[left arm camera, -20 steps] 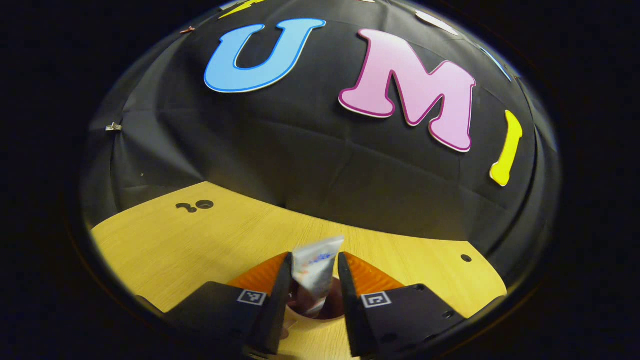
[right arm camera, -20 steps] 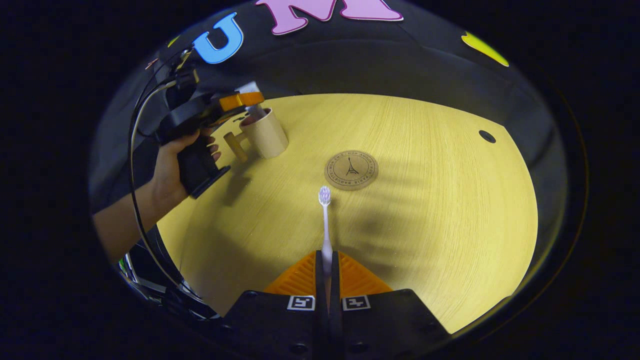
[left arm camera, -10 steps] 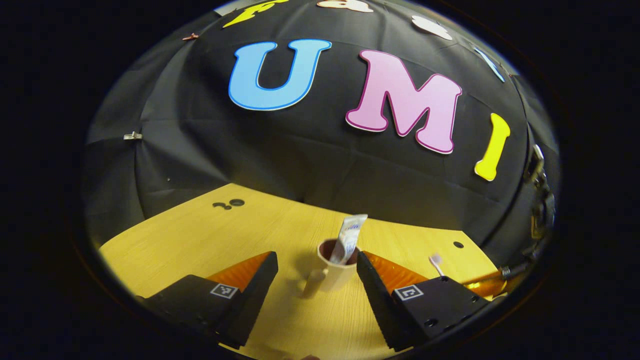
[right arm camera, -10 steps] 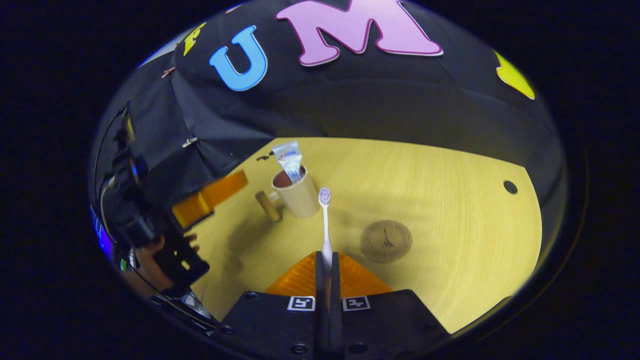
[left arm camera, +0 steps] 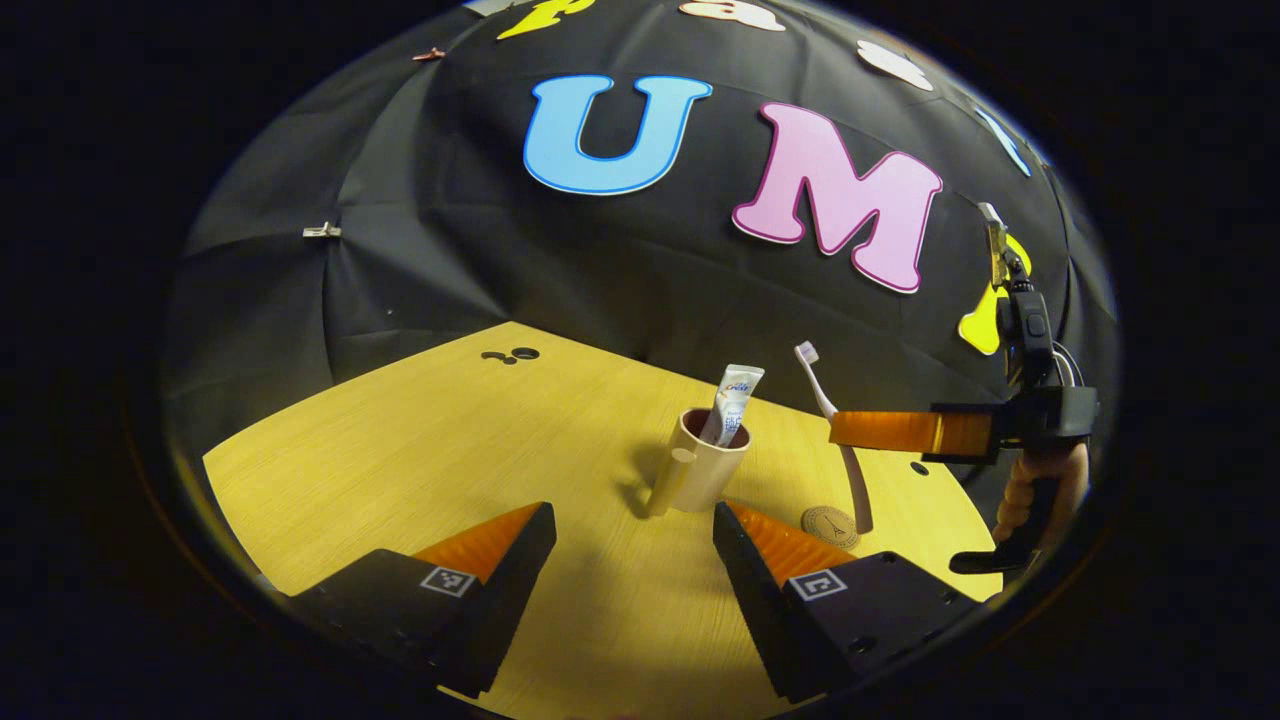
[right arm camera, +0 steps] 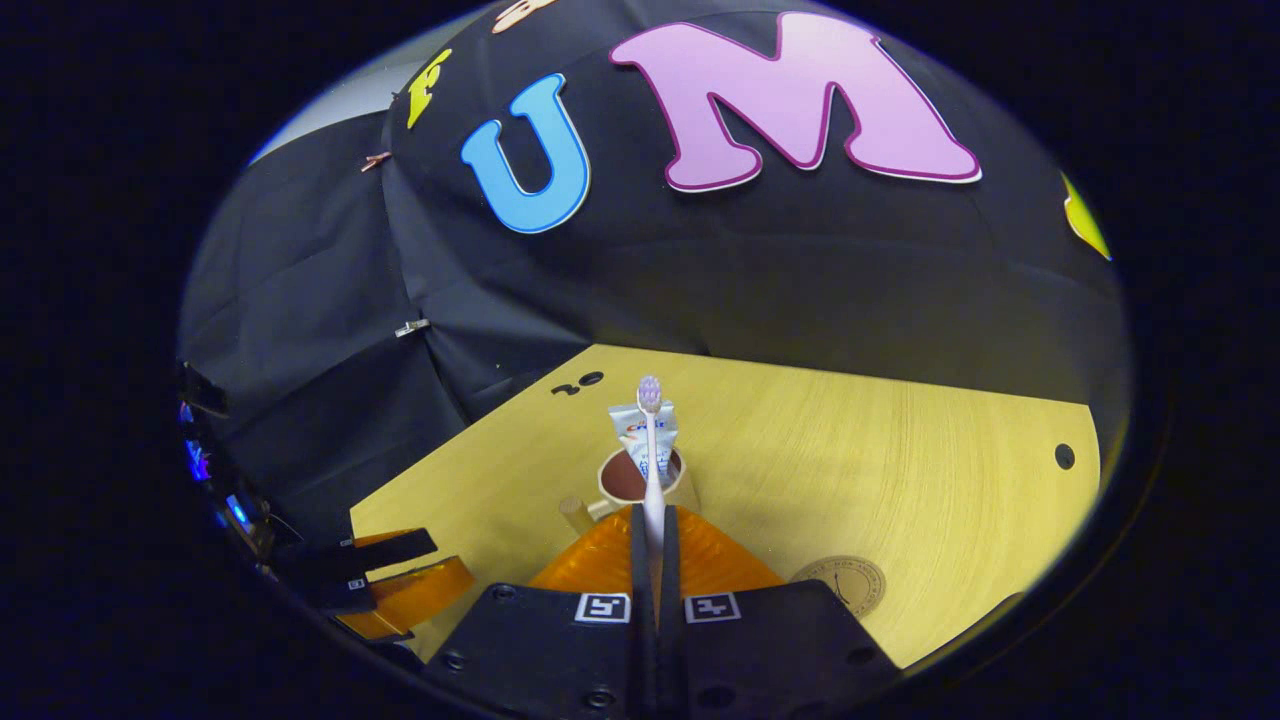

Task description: Put the toothbrush and toothpaste on the desktop into the cup, then pick up the cup and place it on the coaster on the desktop.

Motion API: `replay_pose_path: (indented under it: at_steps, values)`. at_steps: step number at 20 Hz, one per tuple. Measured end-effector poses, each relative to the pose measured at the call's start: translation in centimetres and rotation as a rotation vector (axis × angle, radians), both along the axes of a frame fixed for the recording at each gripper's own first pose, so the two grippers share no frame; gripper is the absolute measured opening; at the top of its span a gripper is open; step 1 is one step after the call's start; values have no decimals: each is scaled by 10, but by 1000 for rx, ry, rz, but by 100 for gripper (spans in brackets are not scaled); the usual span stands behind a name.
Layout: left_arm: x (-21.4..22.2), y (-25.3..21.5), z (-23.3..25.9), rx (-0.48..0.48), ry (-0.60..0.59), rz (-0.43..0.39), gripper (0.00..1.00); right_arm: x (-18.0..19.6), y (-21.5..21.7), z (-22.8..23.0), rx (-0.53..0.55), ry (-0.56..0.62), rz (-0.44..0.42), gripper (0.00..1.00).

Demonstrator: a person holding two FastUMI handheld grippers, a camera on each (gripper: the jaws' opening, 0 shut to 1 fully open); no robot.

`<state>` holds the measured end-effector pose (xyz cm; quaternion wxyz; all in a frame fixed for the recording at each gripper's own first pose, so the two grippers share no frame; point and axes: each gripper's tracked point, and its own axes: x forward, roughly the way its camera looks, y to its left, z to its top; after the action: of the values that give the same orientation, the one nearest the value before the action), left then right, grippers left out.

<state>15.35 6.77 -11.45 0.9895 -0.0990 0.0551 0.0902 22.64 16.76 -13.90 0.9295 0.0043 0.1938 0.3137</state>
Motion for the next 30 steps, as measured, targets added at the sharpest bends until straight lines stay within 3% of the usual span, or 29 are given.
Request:
replay_pose_path:
  at_steps: [9,18,30]
  values:
    - [-16,21,-8,21,-9,38,98,58,39,27,171,-129,-63,5]
    - [-17,45,-32,-6,0,95,97,84,56,12,295,-184,-114,5]
    - [-2,40,-53,-7,3,85,97,86,53,21,289,-477,-176,5]
